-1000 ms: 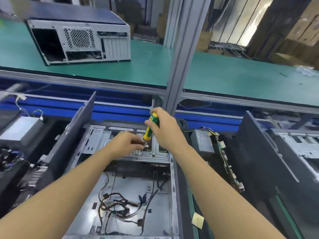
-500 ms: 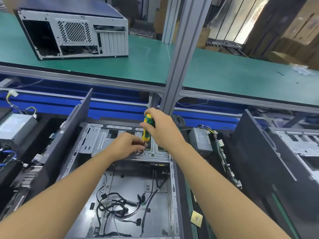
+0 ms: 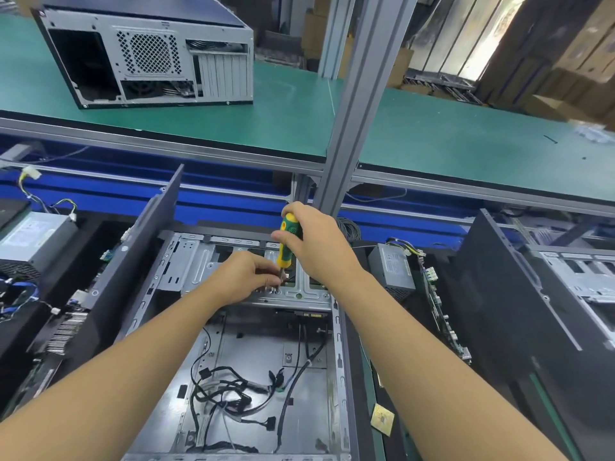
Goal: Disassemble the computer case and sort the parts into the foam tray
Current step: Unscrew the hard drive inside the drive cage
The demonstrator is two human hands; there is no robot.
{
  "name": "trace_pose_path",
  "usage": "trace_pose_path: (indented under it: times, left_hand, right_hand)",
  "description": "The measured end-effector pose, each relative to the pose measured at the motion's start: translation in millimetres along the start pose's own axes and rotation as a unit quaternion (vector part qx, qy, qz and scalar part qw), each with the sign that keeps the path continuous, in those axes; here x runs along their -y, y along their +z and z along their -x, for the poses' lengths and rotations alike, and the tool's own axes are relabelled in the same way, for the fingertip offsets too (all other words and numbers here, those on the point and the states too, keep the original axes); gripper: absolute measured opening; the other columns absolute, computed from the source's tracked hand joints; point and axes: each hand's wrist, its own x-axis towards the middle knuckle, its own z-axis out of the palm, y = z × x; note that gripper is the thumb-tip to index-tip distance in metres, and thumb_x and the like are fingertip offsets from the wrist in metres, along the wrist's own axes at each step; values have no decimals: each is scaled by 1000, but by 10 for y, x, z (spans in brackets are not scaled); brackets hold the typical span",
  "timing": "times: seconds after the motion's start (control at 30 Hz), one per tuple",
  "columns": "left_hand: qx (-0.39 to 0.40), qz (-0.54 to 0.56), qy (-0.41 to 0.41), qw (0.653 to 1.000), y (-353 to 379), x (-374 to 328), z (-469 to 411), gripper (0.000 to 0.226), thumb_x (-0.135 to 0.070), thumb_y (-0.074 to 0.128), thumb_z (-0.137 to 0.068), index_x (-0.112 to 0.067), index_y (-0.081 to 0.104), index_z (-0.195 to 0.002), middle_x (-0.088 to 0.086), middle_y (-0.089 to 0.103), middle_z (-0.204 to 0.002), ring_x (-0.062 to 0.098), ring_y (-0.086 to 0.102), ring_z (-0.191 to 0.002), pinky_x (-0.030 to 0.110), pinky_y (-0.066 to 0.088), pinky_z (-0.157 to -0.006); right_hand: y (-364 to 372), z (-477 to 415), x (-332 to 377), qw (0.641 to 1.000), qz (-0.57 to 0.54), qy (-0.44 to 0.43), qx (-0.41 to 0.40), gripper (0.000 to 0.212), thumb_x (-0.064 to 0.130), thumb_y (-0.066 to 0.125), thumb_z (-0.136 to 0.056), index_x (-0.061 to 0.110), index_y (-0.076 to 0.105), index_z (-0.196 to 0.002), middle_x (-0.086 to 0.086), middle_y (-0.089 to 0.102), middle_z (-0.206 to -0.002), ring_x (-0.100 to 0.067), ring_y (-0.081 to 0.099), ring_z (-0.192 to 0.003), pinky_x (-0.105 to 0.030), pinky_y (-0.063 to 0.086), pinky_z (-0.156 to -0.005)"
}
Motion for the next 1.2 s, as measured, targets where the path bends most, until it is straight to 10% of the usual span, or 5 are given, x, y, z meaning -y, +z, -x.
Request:
trace_pose_path:
  times: [0.5, 0.7, 0.97, 1.07, 1.2]
  left_hand:
    - [7, -1, -9, 1000, 17, -33, 26, 14, -23, 76, -87, -36, 75, -91, -22, 73, -78, -6, 67, -76, 6, 45, -67]
    - [73, 215, 29, 973, -232, -145, 25, 53, -3, 70, -90, -34, 59, -132, -9, 68, -126, 4, 63, -117, 20, 52, -92]
    - [44, 165, 45, 984, -227, -352, -42, 18, -8, 74, -87, -25, 71, -92, -12, 77, -88, -2, 70, -86, 9, 49, -75]
    - [-89, 35, 56, 994, -108, -341, -43, 25, -27, 88, -72, -30, 65, -81, -11, 68, -73, -4, 60, -65, 9, 42, -59]
    - [-117, 36, 79, 989, 56, -383, -35, 34, -33, 91, -69, -34, 61, -84, -6, 63, -81, 5, 54, -69, 17, 44, -64]
  right_hand:
    - [-84, 5, -2, 999, 7, -9, 43, 33, 34, 64, -97, 20, 56, -126, 0, 62, -114, -15, 54, -96, -27, 43, -81]
    - [-268, -26, -25, 992, 43, -6, 120, 19, 25, 58, -101, 20, 54, -119, 7, 52, -95, -15, 51, -82, -21, 34, -61]
    - [-396, -107, 114, 958, 58, -27, 279, 18, 19, 52, -101, 23, 51, -119, -2, 43, -119, -27, 56, -99, -42, 48, -87]
    - [-309, -125, 161, 972, 113, 16, 204, 45, 55, 53, -96, 26, 48, -131, -1, 35, -115, -25, 51, -101, -41, 46, -86]
    - [-133, -162, 209, 974, 205, 30, 96, 25, 33, 51, -102, 10, 53, -113, -5, 46, -103, -32, 58, -94, -40, 46, -75]
